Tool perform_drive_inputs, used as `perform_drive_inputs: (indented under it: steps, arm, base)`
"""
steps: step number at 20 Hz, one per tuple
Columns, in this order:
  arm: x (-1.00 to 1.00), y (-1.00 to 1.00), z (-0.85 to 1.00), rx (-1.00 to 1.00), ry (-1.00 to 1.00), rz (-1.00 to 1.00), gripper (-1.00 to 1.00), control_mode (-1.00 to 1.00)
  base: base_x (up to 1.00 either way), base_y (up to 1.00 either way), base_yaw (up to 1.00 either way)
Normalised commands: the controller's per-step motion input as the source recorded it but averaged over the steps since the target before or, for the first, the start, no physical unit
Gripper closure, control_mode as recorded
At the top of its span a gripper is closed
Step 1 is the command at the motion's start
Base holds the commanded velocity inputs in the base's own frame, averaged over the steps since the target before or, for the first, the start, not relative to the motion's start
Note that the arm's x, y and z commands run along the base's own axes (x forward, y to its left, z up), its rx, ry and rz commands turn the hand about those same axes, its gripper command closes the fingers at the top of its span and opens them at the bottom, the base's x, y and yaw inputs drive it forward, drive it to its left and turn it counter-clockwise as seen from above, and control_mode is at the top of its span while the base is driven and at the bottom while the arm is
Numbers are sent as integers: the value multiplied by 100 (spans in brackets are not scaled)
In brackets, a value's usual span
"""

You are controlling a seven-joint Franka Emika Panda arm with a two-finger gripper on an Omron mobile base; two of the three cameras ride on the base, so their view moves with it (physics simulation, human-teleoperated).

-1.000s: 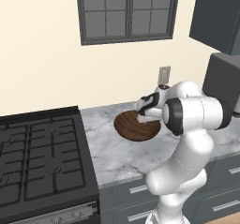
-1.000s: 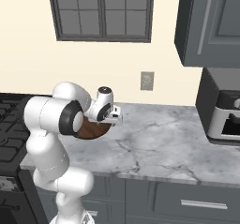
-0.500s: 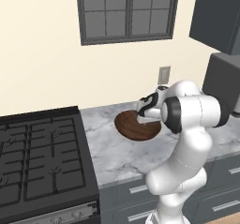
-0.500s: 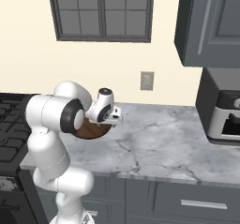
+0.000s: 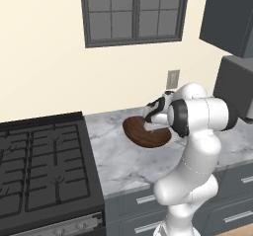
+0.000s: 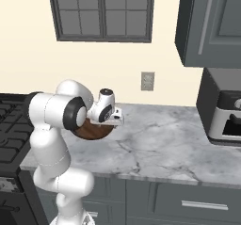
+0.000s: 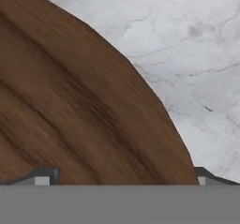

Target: Pick the cup and bowl from the counter and place them on the counter next to the sink.

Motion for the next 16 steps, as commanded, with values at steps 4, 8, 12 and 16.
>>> perform_drive_inputs:
  steps: [4,8,12,16]
  arm:
    - [0,8,0,0,2,0,100,-100]
    - [0,14,0,0,2,0,100,-100]
    - [-2,13,0,0,0,0,100,-100]
    - [-10,20,1,-2,2,-3,100,-100]
  base:
    - [0,0,0]
    - [0,0,0]
    - [0,0,0]
    - [0,0,0]
